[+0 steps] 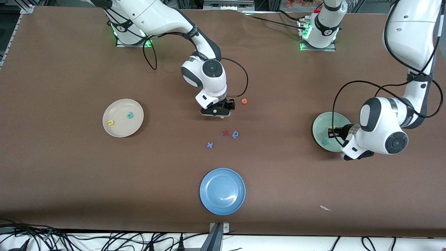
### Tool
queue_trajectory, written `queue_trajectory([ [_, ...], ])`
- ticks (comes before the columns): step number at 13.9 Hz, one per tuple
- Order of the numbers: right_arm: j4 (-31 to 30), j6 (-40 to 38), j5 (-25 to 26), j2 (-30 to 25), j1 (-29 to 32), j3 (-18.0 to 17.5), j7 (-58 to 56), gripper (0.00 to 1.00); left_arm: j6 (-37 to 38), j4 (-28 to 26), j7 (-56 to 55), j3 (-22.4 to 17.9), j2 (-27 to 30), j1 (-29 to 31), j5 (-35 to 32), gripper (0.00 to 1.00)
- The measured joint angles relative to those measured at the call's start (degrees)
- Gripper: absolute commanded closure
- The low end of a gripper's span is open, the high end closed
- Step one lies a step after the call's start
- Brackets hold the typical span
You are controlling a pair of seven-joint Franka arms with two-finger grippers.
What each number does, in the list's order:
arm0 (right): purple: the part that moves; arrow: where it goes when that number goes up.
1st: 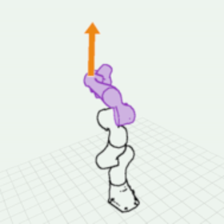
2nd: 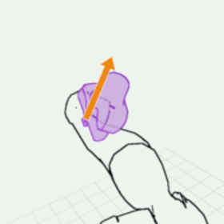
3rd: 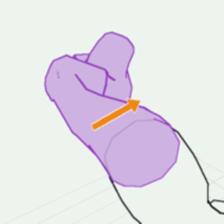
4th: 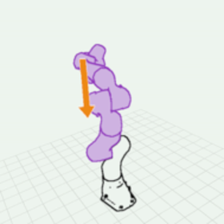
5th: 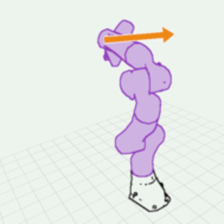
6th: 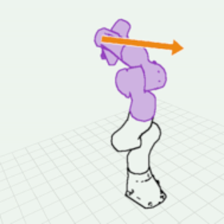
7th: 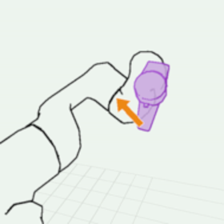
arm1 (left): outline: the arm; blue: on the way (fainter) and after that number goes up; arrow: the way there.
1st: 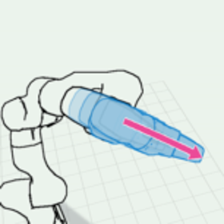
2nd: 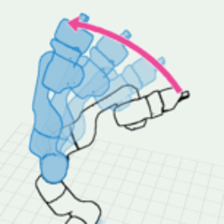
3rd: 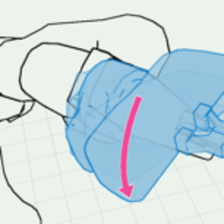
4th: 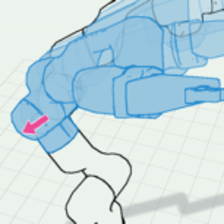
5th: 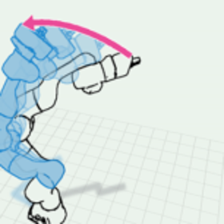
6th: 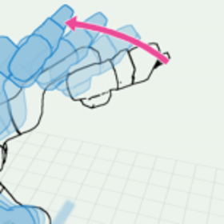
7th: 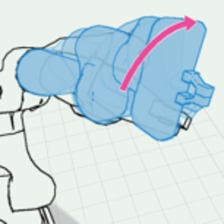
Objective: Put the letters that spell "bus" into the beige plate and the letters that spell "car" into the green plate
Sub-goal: 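Release yellow o on the green plate and withdraw the left gripper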
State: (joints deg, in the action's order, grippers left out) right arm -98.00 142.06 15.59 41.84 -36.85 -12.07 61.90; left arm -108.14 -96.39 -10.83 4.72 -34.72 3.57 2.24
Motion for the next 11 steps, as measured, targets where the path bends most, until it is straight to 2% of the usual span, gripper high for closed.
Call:
queue_trajectory([
  [1,0.0,0.0,0.0,0.2,-0.5,0.6,0.1,0.17,-0.6,-0.5,0.0,0.1,0.0,0.0,0.0,0.09],
  [2,0.1,0.0,0.0,0.3,-0.8,0.9,0.1,0.17,-0.8,-0.7,0.0,0.2,0.1,0.0,0.0,0.00],
  [5,0.1,0.0,0.0,0.5,-1.0,1.0,0.1,0.23,-0.8,-0.6,0.0,0.4,1.5,0.0,0.0,0.00],
  [8,0.1,0.0,0.1,0.7,-1.0,1.0,0.3,0.25,-0.8,0.1,0.0,0.4,5.2,0.0,0.0,0.00],
  [10,0.2,0.0,0.3,0.7,-1.4,1.1,0.7,0.32,-0.7,0.9,0.0,0.5,8.8,0.0,0.0,0.00],
  [11,0.2,0.0,0.3,0.7,-1.6,1.2,0.9,0.39,-0.6,1.4,0.0,0.5,10.8,0.0,0.0,0.00],
])
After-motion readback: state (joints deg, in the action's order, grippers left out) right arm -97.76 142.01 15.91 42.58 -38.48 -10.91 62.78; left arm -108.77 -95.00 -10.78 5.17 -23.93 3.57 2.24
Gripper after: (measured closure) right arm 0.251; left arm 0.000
